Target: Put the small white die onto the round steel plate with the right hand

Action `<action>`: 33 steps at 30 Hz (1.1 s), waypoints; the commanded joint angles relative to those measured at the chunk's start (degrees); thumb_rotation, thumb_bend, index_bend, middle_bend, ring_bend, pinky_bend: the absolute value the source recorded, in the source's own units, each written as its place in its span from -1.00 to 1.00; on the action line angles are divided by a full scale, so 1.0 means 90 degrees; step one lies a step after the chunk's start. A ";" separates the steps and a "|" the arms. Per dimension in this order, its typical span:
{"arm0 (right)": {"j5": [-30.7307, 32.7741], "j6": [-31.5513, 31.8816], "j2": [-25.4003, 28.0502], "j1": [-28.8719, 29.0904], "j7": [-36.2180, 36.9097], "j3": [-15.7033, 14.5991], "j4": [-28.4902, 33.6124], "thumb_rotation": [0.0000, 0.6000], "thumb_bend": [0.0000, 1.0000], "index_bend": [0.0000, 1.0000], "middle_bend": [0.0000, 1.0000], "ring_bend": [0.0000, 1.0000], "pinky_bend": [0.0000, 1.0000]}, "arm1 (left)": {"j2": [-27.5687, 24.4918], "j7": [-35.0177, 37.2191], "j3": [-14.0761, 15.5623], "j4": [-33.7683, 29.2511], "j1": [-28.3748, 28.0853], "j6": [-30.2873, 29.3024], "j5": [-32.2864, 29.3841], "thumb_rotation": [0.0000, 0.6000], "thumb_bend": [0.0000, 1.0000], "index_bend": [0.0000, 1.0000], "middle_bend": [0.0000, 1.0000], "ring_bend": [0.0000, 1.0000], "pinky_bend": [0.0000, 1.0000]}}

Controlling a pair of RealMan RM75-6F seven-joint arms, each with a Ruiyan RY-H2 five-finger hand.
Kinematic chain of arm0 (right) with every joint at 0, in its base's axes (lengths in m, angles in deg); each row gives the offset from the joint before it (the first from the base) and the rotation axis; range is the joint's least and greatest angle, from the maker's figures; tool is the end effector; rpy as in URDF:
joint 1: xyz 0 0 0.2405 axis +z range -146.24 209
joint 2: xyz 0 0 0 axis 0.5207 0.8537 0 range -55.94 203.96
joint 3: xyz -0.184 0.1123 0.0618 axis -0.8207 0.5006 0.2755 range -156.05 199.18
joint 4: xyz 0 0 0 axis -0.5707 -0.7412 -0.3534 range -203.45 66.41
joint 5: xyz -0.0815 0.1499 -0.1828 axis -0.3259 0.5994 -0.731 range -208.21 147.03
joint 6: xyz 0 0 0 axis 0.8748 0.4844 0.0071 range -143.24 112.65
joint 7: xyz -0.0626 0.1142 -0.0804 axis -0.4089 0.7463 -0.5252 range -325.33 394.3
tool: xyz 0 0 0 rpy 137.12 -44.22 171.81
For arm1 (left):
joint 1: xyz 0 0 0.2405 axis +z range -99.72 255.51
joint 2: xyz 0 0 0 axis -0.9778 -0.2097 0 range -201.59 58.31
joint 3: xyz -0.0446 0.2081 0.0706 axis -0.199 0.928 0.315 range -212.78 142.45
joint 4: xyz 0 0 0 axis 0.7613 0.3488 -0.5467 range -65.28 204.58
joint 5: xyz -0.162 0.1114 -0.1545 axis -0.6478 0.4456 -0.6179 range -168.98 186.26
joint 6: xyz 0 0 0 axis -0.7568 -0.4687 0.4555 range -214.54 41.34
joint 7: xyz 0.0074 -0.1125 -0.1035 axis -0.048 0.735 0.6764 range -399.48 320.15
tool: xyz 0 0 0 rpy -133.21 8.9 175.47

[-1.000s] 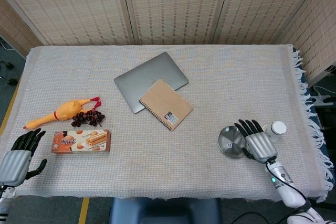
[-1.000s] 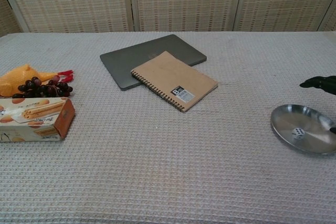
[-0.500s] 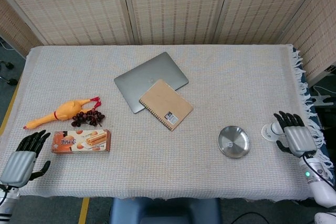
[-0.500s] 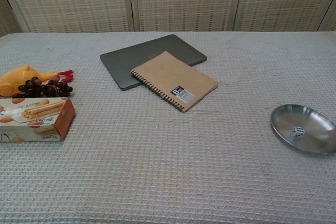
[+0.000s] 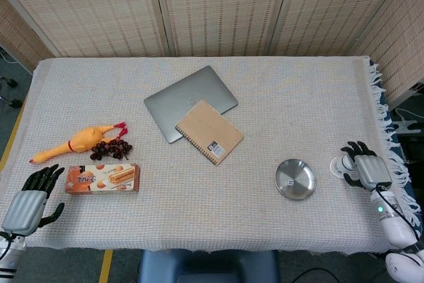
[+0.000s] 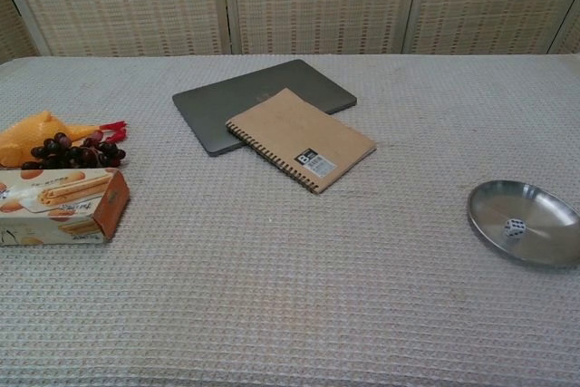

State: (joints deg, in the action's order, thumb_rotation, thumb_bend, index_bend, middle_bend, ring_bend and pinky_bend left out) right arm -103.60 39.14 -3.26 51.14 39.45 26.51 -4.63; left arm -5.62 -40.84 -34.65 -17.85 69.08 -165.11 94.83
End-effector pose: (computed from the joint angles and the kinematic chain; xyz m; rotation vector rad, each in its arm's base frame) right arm -0.3818 -0.2895 0.0597 1.4892 -1.0903 0.5563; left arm -0.3129 0.1974 0.0837 -1.5395 -0.9245 -0.7898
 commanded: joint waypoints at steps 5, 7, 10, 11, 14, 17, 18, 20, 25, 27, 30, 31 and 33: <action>0.0070 0.0215 -0.0137 -0.0104 -0.0074 0.0046 -0.0094 1.00 -0.50 0.06 -0.22 -0.40 0.01 | -0.0002 0.0005 -0.0004 0.0002 -0.0007 0.0035 -0.0025 1.00 -0.25 -1.00 -1.00 -1.00 -0.81; 0.0003 0.0345 -0.0111 -0.0137 -0.0007 0.0057 -0.0026 1.00 -0.50 0.09 -0.20 -0.37 0.02 | 0.0001 -0.0004 -0.0004 0.0001 -0.0011 0.0043 -0.0025 1.00 -0.25 -1.00 -1.00 -1.00 -0.81; -0.0268 0.0735 0.0006 -0.0215 0.0148 0.0048 0.0236 1.00 -0.50 0.09 -0.20 -0.37 0.02 | 0.0004 -0.0014 -0.0009 0.0000 -0.0011 0.0041 -0.0030 1.00 -0.25 -1.00 -1.00 -1.00 -0.81; -0.0371 0.0856 0.0068 -0.0239 0.0197 0.0034 0.0363 1.00 -0.50 0.09 -0.20 -0.37 0.02 | 0.0005 -0.0017 -0.0011 0.0001 -0.0009 0.0035 -0.0030 1.00 -0.25 -1.00 -1.00 -1.00 -0.81; -0.0712 0.1175 0.0342 -0.0300 0.0360 -0.0035 0.0904 1.00 -0.50 0.08 -0.20 -0.37 0.02 | 0.0009 -0.0014 -0.0014 -0.0001 -0.0007 0.0031 -0.0032 1.00 -0.25 -1.00 -1.00 -1.00 -0.81; -0.1040 0.1303 0.0619 -0.0297 0.0350 -0.0162 0.1478 1.00 -0.50 0.06 -0.20 -0.37 0.02 | 0.0011 -0.0004 -0.0017 0.0005 -0.0013 0.0047 -0.0040 1.00 -0.25 -1.00 -1.00 -1.00 -0.81; -0.1169 0.1314 0.0700 -0.0278 0.0296 -0.0222 0.1679 1.00 -0.50 0.06 -0.20 -0.37 0.02 | 0.0003 0.0004 -0.0016 0.0003 -0.0014 0.0054 -0.0045 1.00 -0.25 -1.00 -1.00 -1.00 -0.81; -0.1335 0.1282 0.0786 -0.0226 0.0214 -0.0303 0.1947 1.00 -0.50 0.05 -0.20 -0.37 0.02 | -0.0004 0.0015 -0.0017 0.0006 -0.0017 0.0059 -0.0043 1.00 -0.25 -1.00 -1.00 -1.00 -0.81; -0.1517 0.1068 0.0791 -0.0019 -0.0159 -0.0379 0.2346 1.00 -0.50 0.04 -0.20 -0.37 0.02 | -0.0020 0.0057 -0.0015 0.0009 -0.0012 0.0068 -0.0055 1.00 -0.25 -1.00 -1.00 -1.00 -0.81; -0.1487 0.0975 0.0739 0.0053 -0.0298 -0.0365 0.2387 1.00 -0.50 0.04 -0.20 -0.37 0.02 | -0.0032 0.0081 -0.0020 0.0012 -0.0009 0.0058 -0.0055 1.00 -0.25 -1.00 -1.00 -1.00 -0.81; -0.1357 0.0833 0.0631 0.0140 -0.0528 -0.0332 0.2386 1.00 -0.50 0.03 -0.20 -0.37 0.02 | -0.0051 0.0115 -0.0029 0.0006 0.0003 0.0025 -0.0050 1.00 -0.25 -1.00 -1.00 -1.00 -0.81; -0.1323 0.0797 0.0608 0.0156 -0.0573 -0.0332 0.2385 1.00 -0.50 0.03 -0.20 -0.37 0.02 | -0.0053 0.0119 -0.0029 -0.0002 0.0004 0.0018 -0.0045 1.00 -0.25 -1.00 -1.00 -1.00 -0.81; -0.1276 0.0727 0.0565 0.0186 -0.0635 -0.0344 0.2376 1.00 -0.50 0.03 -0.20 -0.37 0.02 | -0.0057 0.0131 -0.0032 0.0001 0.0003 0.0023 -0.0050 1.00 -0.25 -1.00 -1.00 -1.00 -0.81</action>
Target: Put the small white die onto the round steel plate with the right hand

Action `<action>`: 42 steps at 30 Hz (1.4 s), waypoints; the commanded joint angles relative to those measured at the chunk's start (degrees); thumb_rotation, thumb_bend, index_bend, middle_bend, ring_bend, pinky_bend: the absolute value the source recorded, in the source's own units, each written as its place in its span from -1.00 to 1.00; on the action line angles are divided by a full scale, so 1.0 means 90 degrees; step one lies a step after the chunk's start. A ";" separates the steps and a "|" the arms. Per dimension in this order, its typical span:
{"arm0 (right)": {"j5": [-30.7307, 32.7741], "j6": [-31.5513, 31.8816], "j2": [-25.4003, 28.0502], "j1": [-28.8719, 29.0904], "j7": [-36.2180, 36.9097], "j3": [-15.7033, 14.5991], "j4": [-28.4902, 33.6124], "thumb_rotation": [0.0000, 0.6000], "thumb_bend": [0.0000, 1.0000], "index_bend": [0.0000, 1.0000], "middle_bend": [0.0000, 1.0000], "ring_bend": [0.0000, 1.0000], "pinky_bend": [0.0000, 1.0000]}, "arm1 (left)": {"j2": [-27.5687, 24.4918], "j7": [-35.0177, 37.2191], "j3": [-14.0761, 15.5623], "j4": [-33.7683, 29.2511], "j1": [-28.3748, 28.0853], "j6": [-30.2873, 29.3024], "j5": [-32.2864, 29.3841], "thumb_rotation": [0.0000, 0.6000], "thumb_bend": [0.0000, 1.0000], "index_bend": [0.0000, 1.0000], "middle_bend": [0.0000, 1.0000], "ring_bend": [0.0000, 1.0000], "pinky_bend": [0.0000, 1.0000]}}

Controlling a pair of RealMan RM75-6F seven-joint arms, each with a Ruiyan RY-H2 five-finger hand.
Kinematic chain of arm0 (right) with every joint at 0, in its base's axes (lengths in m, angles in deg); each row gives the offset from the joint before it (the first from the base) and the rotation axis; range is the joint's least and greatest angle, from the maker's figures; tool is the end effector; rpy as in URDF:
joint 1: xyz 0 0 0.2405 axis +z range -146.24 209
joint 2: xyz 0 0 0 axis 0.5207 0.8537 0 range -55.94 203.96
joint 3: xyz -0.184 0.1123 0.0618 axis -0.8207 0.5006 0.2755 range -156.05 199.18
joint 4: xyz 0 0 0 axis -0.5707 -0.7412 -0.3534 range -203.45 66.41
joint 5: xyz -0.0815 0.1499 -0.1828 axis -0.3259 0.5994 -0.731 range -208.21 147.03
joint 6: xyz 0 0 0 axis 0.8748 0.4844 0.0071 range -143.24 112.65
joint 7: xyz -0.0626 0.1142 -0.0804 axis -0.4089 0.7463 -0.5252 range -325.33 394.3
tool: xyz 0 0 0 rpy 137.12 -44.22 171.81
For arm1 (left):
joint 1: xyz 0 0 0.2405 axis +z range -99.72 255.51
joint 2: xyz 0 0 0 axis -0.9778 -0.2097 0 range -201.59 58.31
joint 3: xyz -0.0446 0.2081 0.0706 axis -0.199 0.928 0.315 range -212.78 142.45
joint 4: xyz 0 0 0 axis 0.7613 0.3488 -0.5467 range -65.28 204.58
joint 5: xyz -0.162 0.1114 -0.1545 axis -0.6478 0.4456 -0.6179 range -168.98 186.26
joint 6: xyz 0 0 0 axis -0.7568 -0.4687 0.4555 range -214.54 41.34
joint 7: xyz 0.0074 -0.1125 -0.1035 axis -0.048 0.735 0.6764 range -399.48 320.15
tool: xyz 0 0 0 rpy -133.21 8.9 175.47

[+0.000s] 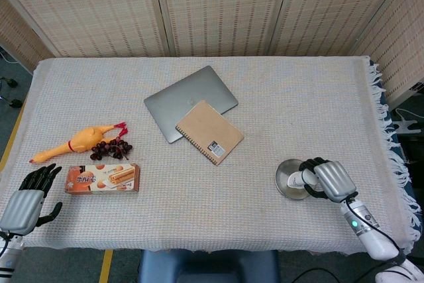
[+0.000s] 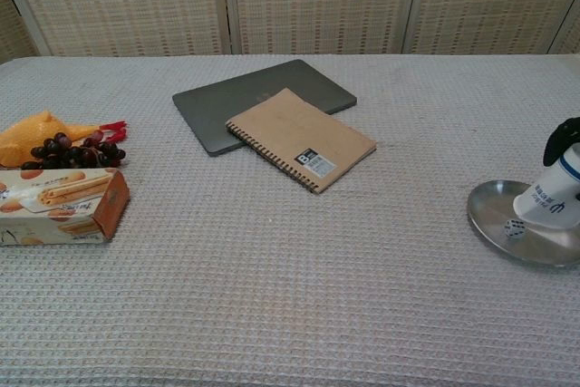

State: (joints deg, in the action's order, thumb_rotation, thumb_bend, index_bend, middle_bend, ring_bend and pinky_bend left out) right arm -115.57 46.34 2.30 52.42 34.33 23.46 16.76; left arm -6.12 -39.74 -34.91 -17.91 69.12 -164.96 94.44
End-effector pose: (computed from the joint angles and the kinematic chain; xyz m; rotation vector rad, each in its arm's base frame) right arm -0.2733 -0.2601 0.0228 1.7781 -1.0189 0.7951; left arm -0.3147 0.1986 0.0872 -1.5258 -0.9367 -0.7957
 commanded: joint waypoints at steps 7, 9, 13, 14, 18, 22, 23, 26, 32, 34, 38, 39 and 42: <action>0.0269 -0.0295 -0.0247 0.0146 -0.0306 -0.0015 -0.0173 1.00 -0.50 0.03 -0.20 -0.37 0.02 | 0.0002 0.0047 -0.0010 0.0043 -0.0030 0.0066 -0.0021 1.00 -0.24 -1.00 -1.00 -1.00 -0.81; 0.0312 -0.0335 -0.0300 0.0174 -0.0347 -0.0008 -0.0217 1.00 -0.50 0.03 -0.20 -0.37 0.02 | 0.0002 0.0056 -0.0012 0.0049 -0.0032 0.0072 -0.0029 1.00 -0.24 -1.00 -1.00 -1.00 -0.81; 0.0393 -0.0407 -0.0397 0.0249 -0.0488 0.0020 -0.0290 1.00 -0.50 0.03 -0.20 -0.37 0.02 | 0.0000 0.0093 -0.0027 0.0064 -0.0034 0.0088 -0.0063 1.00 -0.25 -1.00 -1.00 -1.00 -0.81; 0.0418 -0.0440 -0.0424 0.0271 -0.0529 0.0024 -0.0308 1.00 -0.50 0.03 -0.20 -0.37 0.02 | -0.0005 0.0101 -0.0030 0.0066 -0.0033 0.0088 -0.0068 1.00 -0.25 -1.00 -1.00 -1.00 -0.81; 0.0570 -0.0545 -0.0539 0.0348 -0.0629 0.0080 -0.0410 1.00 -0.50 0.03 -0.20 -0.37 0.02 | -0.0018 0.0145 -0.0037 0.0080 -0.0031 0.0076 -0.0066 1.00 -0.25 -1.00 -1.00 -1.00 -0.81; 0.0711 -0.0512 -0.0663 0.0372 -0.0654 0.0181 -0.0555 1.00 -0.50 0.03 -0.20 -0.37 0.02 | -0.0018 0.0160 -0.0040 0.0083 -0.0035 0.0073 -0.0059 1.00 -0.25 -1.00 -1.00 -1.00 -0.81; 0.0723 -0.0507 -0.0676 0.0375 -0.0654 0.0191 -0.0571 1.00 -0.50 0.03 -0.20 -0.37 0.02 | -0.0017 0.0160 -0.0040 0.0084 -0.0035 0.0074 -0.0058 1.00 -0.25 -1.00 -1.00 -1.00 -0.81; 0.0837 -0.0515 -0.0779 0.0421 -0.0607 0.0285 -0.0723 1.00 -0.51 0.03 -0.20 -0.37 0.02 | -0.0017 0.0182 -0.0039 0.0098 -0.0042 0.0096 -0.0068 1.00 -0.25 -1.00 -1.00 -1.00 -0.81; 0.0589 -0.0480 -0.0659 0.0381 -0.0384 0.0085 -0.0587 1.00 -0.50 0.03 -0.20 -0.37 0.02 | -0.0022 0.0197 -0.0051 0.0102 -0.0035 0.0075 -0.0076 1.00 -0.25 -1.00 -1.00 -1.00 -0.81; 0.0407 -0.0479 -0.0496 0.0329 -0.0259 -0.0090 -0.0419 1.00 -0.50 0.03 -0.21 -0.37 0.02 | -0.0021 0.0185 -0.0051 0.0091 -0.0029 0.0059 -0.0071 1.00 -0.25 -1.00 -1.00 -1.00 -0.81; 0.0102 -0.0299 -0.0247 0.0195 -0.0178 -0.0339 -0.0142 1.00 -0.50 0.03 -0.21 -0.37 0.02 | -0.0019 0.0162 -0.0057 0.0081 -0.0028 0.0055 -0.0078 1.00 -0.25 -1.00 -1.00 -1.00 -0.81; 0.0087 -0.0277 -0.0207 0.0171 -0.0198 -0.0369 -0.0095 1.00 -0.50 0.02 -0.21 -0.37 0.02 | -0.0019 0.0159 -0.0056 0.0079 -0.0034 0.0069 -0.0082 1.00 -0.25 -1.00 -1.00 -1.00 -0.81; 0.0114 -0.0237 -0.0177 0.0151 -0.0396 -0.0373 -0.0036 1.00 -0.50 0.00 -0.21 -0.37 0.02 | -0.0008 0.0148 -0.0050 0.0082 -0.0053 0.0111 -0.0081 1.00 -0.25 -1.00 -1.00 -1.00 -0.81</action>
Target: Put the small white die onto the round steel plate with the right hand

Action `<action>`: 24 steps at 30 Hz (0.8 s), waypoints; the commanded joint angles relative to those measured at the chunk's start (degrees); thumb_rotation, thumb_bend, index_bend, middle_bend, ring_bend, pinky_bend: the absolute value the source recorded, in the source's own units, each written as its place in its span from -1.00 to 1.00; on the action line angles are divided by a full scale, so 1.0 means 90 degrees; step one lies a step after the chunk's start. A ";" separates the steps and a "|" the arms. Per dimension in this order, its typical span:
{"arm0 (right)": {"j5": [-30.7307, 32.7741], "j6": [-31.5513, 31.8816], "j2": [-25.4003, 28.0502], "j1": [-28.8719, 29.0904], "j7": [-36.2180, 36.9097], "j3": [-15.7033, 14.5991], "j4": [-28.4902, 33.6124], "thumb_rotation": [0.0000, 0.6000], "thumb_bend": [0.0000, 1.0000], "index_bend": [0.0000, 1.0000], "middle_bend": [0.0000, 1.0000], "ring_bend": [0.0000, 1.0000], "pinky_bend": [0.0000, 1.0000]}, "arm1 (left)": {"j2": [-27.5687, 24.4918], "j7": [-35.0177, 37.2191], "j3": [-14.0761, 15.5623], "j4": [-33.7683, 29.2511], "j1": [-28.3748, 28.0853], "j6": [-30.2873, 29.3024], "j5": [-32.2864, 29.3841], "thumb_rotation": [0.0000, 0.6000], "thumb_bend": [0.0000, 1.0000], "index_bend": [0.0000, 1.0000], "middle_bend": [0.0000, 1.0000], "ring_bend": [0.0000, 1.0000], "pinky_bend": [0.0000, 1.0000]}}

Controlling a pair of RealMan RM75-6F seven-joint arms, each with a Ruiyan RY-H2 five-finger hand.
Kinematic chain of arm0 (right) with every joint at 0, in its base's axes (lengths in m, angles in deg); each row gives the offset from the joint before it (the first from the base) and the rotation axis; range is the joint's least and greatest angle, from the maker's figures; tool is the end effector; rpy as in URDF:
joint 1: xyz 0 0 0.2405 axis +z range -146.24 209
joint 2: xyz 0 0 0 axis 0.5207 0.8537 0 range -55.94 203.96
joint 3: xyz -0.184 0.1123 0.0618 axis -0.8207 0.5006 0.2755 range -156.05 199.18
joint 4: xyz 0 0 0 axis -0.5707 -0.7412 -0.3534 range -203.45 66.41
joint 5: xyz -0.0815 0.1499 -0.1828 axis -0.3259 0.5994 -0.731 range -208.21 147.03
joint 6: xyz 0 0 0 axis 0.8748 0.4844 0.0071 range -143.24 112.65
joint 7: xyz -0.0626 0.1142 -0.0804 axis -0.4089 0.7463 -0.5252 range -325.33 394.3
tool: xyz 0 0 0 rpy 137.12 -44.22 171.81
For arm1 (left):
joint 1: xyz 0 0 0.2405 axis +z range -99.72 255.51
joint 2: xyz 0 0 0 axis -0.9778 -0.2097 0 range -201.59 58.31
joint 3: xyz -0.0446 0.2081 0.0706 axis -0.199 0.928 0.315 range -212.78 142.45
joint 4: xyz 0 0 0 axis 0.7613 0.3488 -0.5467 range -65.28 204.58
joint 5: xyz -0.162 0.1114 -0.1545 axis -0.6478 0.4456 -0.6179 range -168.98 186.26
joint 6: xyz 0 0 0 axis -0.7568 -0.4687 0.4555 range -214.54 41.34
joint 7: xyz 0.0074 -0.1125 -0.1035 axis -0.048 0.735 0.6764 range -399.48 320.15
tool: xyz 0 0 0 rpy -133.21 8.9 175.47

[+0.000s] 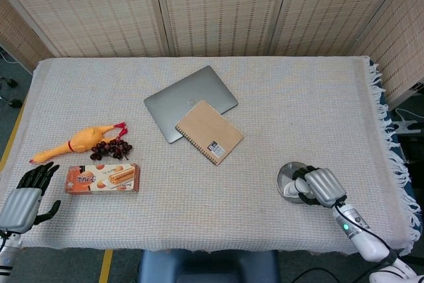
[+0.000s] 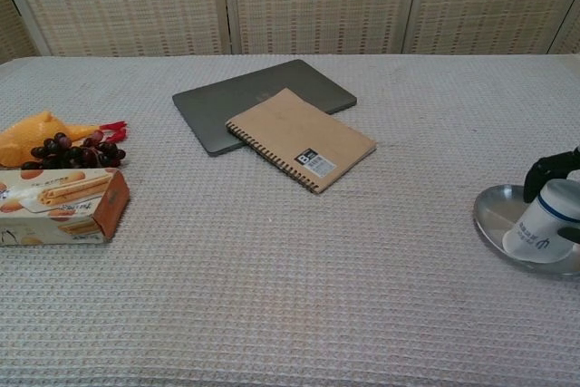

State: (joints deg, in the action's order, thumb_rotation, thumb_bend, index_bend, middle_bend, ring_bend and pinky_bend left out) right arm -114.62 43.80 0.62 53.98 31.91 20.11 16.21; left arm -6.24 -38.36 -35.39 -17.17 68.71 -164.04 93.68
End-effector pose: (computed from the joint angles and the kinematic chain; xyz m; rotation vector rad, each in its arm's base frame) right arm -0.2770 -0.2477 0.0016 1.8615 -1.0398 0.7089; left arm -0.3188 0.2034 0.0896 -1.5144 -0.9516 -0.7962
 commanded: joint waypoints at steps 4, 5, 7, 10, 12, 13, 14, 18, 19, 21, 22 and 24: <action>0.0245 0.0137 -0.0210 0.0039 -0.0382 0.0264 -0.0134 1.00 -0.50 0.00 -0.21 -0.37 0.02 | 0.0006 -0.0011 0.0002 0.0001 -0.0013 0.0015 0.0003 1.00 -0.25 -1.00 -1.00 -1.00 -0.81; 0.0315 0.0149 -0.0278 0.0062 -0.0411 0.0339 -0.0194 1.00 -0.50 0.00 -0.21 -0.37 0.02 | 0.0005 -0.0008 0.0000 0.0005 -0.0010 0.0010 -0.0001 1.00 -0.25 -1.00 -1.00 -1.00 -0.81; 0.0483 0.0117 -0.0425 0.0134 -0.0488 0.0490 -0.0343 1.00 -0.50 0.00 -0.21 -0.37 0.02 | 0.0008 0.0000 0.0002 0.0016 0.0002 0.0000 -0.0010 1.00 -0.25 -1.00 -1.00 -1.00 -0.81; 0.0649 -0.0075 -0.0532 0.0245 -0.0510 0.0573 -0.0468 1.00 -0.50 0.00 -0.21 -0.37 0.02 | 0.0001 0.0007 0.0000 0.0016 0.0002 0.0001 -0.0015 1.00 -0.25 -1.00 -1.00 -1.00 -0.81; 0.0661 -0.0112 -0.0549 0.0266 -0.0516 0.0565 -0.0490 1.00 -0.50 0.00 -0.21 -0.37 0.02 | -0.0002 -0.0002 -0.0002 0.0009 0.0005 -0.0001 -0.0023 1.00 -0.25 -1.00 -1.00 -1.00 -0.81; 0.0621 -0.0080 -0.0541 0.0248 -0.0505 0.0532 -0.0473 1.00 -0.50 0.00 -0.21 -0.37 0.02 | -0.0002 -0.0009 -0.0005 0.0003 0.0009 -0.0010 -0.0024 1.00 -0.25 -1.00 -1.00 -1.00 -0.81; 0.0571 -0.0044 -0.0515 0.0220 -0.0476 0.0492 -0.0435 1.00 -0.50 0.00 -0.21 -0.37 0.02 | -0.0001 -0.0017 -0.0004 -0.0001 0.0014 -0.0022 -0.0020 1.00 -0.25 -1.00 -1.00 -1.00 -0.81; 0.0224 0.0137 -0.0224 0.0041 -0.0236 0.0194 -0.0119 1.00 -0.50 0.00 -0.21 -0.37 0.02 | -0.0006 -0.0035 0.0012 -0.0028 0.0032 -0.0063 0.0018 1.00 -0.25 -1.00 -1.00 -1.00 -0.81; 0.0160 0.0164 -0.0154 0.0005 -0.0198 0.0128 -0.0052 1.00 -0.50 0.00 -0.22 -0.37 0.02 | -0.0003 -0.0037 0.0012 -0.0026 0.0027 -0.0050 0.0014 1.00 -0.25 -1.00 -1.00 -1.00 -0.81; 0.0071 0.0201 -0.0053 -0.0048 -0.0163 0.0032 0.0038 1.00 -0.50 0.00 -0.22 -0.37 0.02 | 0.0001 -0.0044 0.0008 -0.0026 0.0010 -0.0021 0.0008 1.00 -0.25 -1.00 -1.00 -1.00 -0.81; 0.0051 0.0215 -0.0023 -0.0066 -0.0178 0.0006 0.0056 1.00 -0.50 0.00 -0.22 -0.37 0.02 | 0.0004 -0.0052 0.0006 -0.0023 -0.0001 0.0000 0.0000 1.00 -0.25 -1.00 -1.00 -1.00 -0.81; 0.0087 0.0190 -0.0031 -0.0059 -0.0186 0.0021 0.0039 1.00 -0.50 0.00 -0.22 -0.37 0.02 | 0.0014 -0.0063 0.0008 -0.0020 -0.0012 0.0024 -0.0002 1.00 -0.25 -1.00 -1.00 -1.00 -0.81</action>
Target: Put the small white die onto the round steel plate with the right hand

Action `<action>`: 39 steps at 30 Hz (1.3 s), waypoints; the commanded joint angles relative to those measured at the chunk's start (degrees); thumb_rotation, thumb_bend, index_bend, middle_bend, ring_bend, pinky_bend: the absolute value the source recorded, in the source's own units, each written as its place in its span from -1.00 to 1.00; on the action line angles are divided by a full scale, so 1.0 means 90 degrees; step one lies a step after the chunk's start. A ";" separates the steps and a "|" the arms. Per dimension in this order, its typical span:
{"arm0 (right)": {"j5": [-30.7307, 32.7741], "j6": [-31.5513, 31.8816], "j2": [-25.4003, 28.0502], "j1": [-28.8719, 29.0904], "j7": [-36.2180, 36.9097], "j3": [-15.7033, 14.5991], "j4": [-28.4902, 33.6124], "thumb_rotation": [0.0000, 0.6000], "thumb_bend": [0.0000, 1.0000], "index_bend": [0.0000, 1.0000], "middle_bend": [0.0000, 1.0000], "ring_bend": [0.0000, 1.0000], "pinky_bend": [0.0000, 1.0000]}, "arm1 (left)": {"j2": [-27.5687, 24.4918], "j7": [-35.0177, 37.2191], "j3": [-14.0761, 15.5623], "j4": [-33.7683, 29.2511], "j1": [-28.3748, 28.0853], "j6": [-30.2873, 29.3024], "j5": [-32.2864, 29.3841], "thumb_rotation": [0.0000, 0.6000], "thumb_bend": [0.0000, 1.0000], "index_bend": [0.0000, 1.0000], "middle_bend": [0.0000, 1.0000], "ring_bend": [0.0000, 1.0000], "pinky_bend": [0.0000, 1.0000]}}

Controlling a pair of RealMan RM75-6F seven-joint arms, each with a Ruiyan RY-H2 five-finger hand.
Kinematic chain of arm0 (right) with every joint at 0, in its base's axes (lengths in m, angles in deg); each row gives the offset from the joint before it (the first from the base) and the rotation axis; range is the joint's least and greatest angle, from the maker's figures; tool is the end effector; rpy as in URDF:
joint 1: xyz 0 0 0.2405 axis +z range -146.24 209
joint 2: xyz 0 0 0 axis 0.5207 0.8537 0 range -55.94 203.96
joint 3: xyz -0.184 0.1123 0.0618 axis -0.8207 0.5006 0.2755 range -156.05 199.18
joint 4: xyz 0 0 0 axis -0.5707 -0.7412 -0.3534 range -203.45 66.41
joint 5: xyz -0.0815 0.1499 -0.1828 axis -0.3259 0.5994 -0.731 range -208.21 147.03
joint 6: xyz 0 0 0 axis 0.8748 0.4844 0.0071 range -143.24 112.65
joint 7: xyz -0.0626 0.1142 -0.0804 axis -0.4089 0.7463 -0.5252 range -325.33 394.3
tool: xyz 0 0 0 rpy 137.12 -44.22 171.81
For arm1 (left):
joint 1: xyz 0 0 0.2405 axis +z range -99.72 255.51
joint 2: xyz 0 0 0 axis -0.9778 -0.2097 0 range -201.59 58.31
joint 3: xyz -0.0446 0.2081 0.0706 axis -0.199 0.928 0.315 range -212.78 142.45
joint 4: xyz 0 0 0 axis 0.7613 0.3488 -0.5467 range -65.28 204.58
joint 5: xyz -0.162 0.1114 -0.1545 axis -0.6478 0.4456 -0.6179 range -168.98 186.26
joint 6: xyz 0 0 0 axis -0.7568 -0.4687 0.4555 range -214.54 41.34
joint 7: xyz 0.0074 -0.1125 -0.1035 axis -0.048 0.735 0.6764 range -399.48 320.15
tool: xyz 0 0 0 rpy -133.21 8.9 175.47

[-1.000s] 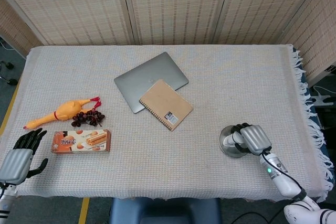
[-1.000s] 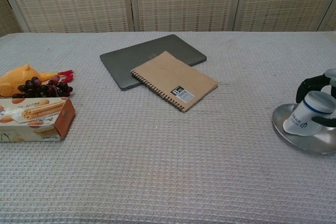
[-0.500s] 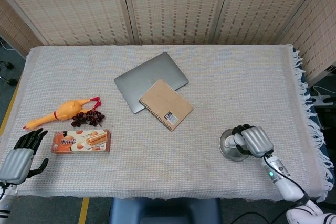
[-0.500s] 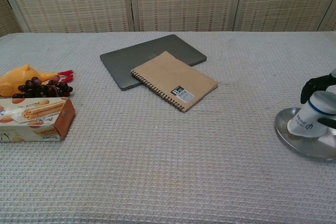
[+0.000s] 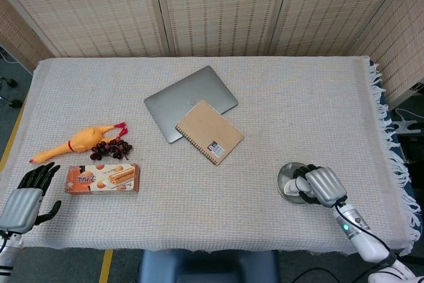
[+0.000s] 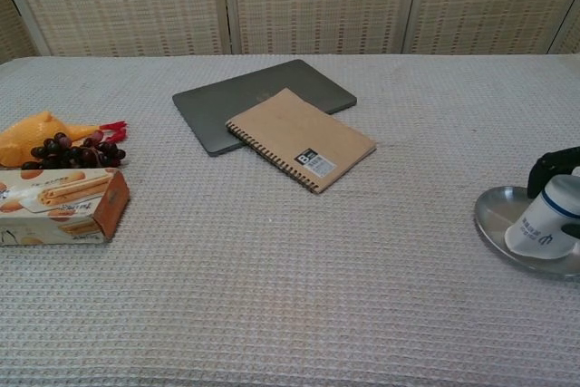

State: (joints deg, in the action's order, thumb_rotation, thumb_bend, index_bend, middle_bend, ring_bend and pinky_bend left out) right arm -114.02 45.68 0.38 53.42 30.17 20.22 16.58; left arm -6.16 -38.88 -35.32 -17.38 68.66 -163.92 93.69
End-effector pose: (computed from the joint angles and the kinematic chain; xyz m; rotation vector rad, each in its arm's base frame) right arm -0.2755 -0.2467 0.0041 1.8389 -1.0122 0.7187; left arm -0.3177 0.2031 0.0882 -1.5195 -0.9499 -0.7918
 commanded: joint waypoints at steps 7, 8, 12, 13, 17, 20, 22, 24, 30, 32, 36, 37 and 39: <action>0.0278 0.0124 -0.0286 0.0090 0.0145 0.0405 -0.0359 1.00 -0.50 -0.01 -0.22 -0.37 0.02 | 0.0002 -0.0037 -0.0006 -0.0023 0.0014 -0.0029 -0.0017 1.00 -0.25 -1.00 -1.00 -1.00 -0.81; 0.0288 0.0156 -0.0278 0.0081 0.0182 0.0427 -0.0361 1.00 -0.50 -0.01 -0.22 -0.37 0.02 | 0.0003 -0.0035 -0.0001 -0.0021 0.0021 -0.0042 -0.0007 1.00 -0.25 -1.00 -1.00 -1.00 -0.81; 0.0172 0.0298 0.0014 -0.0049 0.0385 0.0326 -0.0111 1.00 -0.50 -0.01 -0.22 -0.38 0.02 | 0.0011 -0.0054 0.0017 -0.0034 0.0023 -0.0048 0.0023 1.00 -0.25 -1.00 -1.00 -1.00 -0.81; 0.0140 0.0401 0.0136 -0.0131 0.0436 0.0285 -0.0036 1.00 -0.50 -0.01 -0.22 -0.38 0.02 | 0.0011 -0.0072 0.0021 -0.0048 0.0022 -0.0053 0.0038 1.00 -0.25 -1.00 -1.00 -1.00 -0.81; 0.0262 0.0944 0.0357 -0.0518 0.0308 0.0271 -0.0108 1.00 -0.50 -0.02 -0.22 -0.38 0.02 | 0.0014 -0.0085 0.0044 -0.0065 0.0032 -0.0087 0.0096 1.00 -0.25 -1.00 -1.00 -1.00 -0.81; 0.0679 0.1030 0.0258 -0.0724 0.0278 0.0366 -0.0511 1.00 -0.50 -0.02 -0.22 -0.39 0.01 | 0.0017 -0.0088 0.0053 -0.0072 0.0025 -0.0095 0.0134 1.00 -0.25 -1.00 -1.00 -1.00 -0.81; 0.0971 0.0815 0.0097 -0.0746 0.0427 0.0437 -0.0951 1.00 -0.50 -0.02 -0.22 -0.39 0.01 | 0.0024 -0.0103 0.0058 -0.0076 0.0012 -0.0084 0.0155 1.00 -0.25 -1.00 -1.00 -1.00 -0.81; 0.1151 0.0598 -0.0065 -0.0719 0.0540 0.0491 -0.1332 1.00 -0.50 -0.03 -0.22 -0.41 0.00 | 0.0035 -0.0119 0.0068 -0.0075 0.0004 -0.0064 0.0163 1.00 -0.25 -1.00 -1.00 -1.00 -0.81; 0.1175 0.0265 -0.0554 -0.0609 0.0902 0.0567 -0.2221 1.00 -0.50 -0.18 -0.28 -0.48 -0.04 | 0.0071 -0.0192 0.0064 -0.0073 -0.0008 -0.0022 0.0120 1.00 -0.25 -1.00 -1.00 -1.00 -0.81; 0.1117 0.0156 -0.0618 -0.0577 0.0966 0.0537 -0.2309 1.00 -0.50 -0.43 -0.39 -0.57 -0.09 | 0.0083 -0.0200 0.0059 -0.0063 -0.0011 -0.0006 0.0098 1.00 -0.25 -1.00 -1.00 -1.00 -0.81; 0.0967 0.0116 -0.0598 -0.0581 0.1017 0.0462 -0.2291 1.00 -0.50 -0.95 -0.71 -0.82 -0.36 | 0.0088 -0.0200 0.0057 -0.0046 -0.0021 0.0021 0.0076 1.00 -0.25 -1.00 -1.00 -1.00 -0.81; 0.0919 0.0159 -0.0545 -0.0607 0.1063 0.0449 -0.2222 1.00 -0.50 -1.00 -0.83 -0.92 -0.49 | 0.0087 -0.0195 0.0056 -0.0043 -0.0021 0.0018 0.0078 1.00 -0.25 -1.00 -1.00 -1.00 -0.81; 0.0821 0.0322 -0.0416 -0.0687 0.1122 0.0429 -0.2064 1.00 -0.50 -1.00 -0.96 -1.00 -0.70 | 0.0082 -0.0187 0.0058 -0.0050 -0.0024 0.0008 0.0096 1.00 -0.25 -1.00 -1.00 -1.00 -0.81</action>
State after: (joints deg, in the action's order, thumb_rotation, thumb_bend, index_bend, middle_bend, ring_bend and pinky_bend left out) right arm -105.90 47.57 -4.23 47.78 39.77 24.32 -3.02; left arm -5.41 -40.58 -34.81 -17.81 68.45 -163.83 94.52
